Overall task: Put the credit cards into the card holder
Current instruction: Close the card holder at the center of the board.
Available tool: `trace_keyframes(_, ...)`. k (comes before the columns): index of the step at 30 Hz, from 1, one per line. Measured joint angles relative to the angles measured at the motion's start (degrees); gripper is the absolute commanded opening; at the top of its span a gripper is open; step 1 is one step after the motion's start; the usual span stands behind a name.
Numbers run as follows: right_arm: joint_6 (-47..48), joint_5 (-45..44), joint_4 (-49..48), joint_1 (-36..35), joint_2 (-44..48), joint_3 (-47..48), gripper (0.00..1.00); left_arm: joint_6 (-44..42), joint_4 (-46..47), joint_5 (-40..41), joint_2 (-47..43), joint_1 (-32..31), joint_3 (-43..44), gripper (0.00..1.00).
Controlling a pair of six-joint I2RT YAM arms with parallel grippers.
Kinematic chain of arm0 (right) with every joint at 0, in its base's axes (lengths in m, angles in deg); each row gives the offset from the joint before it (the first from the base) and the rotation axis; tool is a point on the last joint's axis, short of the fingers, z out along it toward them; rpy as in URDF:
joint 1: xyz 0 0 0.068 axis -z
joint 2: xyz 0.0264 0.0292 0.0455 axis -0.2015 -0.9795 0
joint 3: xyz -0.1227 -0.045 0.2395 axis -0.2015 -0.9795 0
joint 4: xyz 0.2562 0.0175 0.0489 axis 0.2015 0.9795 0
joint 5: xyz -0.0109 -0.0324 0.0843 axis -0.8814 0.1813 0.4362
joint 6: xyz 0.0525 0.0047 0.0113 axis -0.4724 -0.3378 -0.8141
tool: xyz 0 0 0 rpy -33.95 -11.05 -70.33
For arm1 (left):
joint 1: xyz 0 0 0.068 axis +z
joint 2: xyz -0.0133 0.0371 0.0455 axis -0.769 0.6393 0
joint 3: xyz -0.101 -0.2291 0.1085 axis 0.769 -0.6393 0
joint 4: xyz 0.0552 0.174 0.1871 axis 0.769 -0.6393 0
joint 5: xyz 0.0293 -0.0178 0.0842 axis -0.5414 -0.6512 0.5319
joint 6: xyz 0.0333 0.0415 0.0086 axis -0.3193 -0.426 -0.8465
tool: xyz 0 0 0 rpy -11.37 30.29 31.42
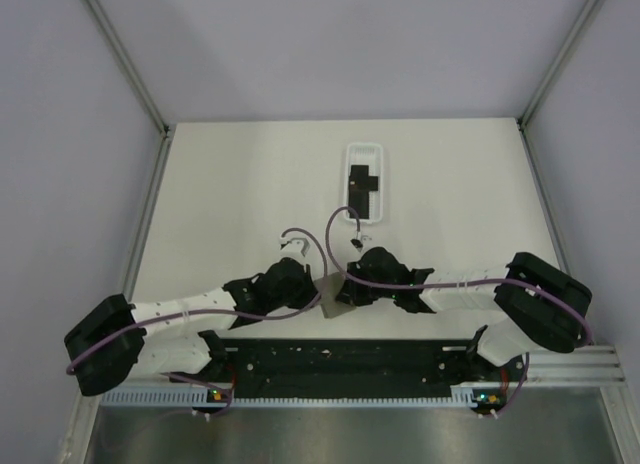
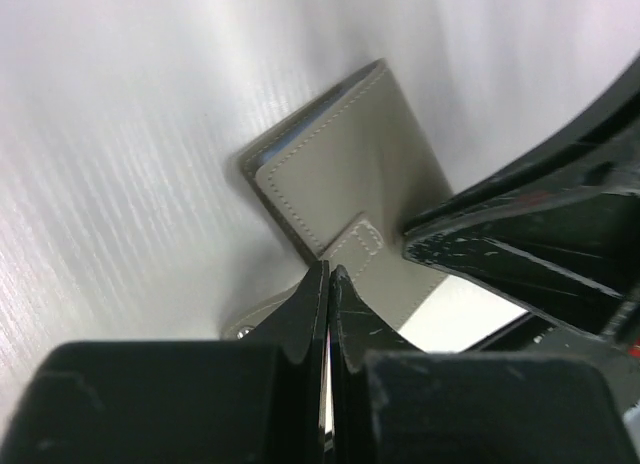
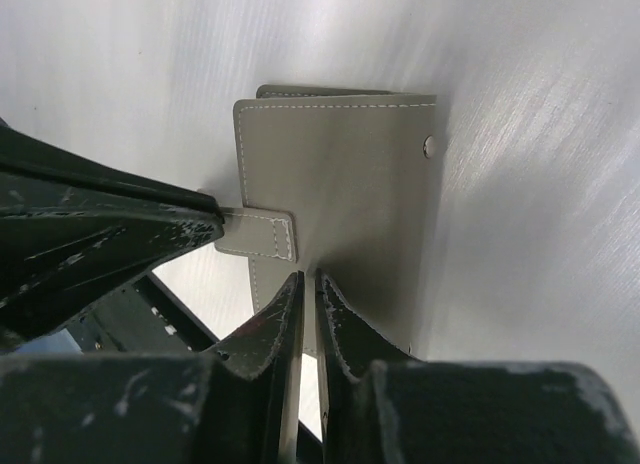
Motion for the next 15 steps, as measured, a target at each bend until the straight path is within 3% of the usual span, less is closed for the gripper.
trace_keyframes(7,0.07,0.24,0.2,0.0,0.33,0.0,0.17,1.49,2.95,1.29,3.04,0.0,-1.62,0.0)
trace_keyframes(15,1.86,-1.77,9.38,0.0,10.08,0.07,0.47,1.7,4.66,1.31,3.98,0.0,-1.64,0.0)
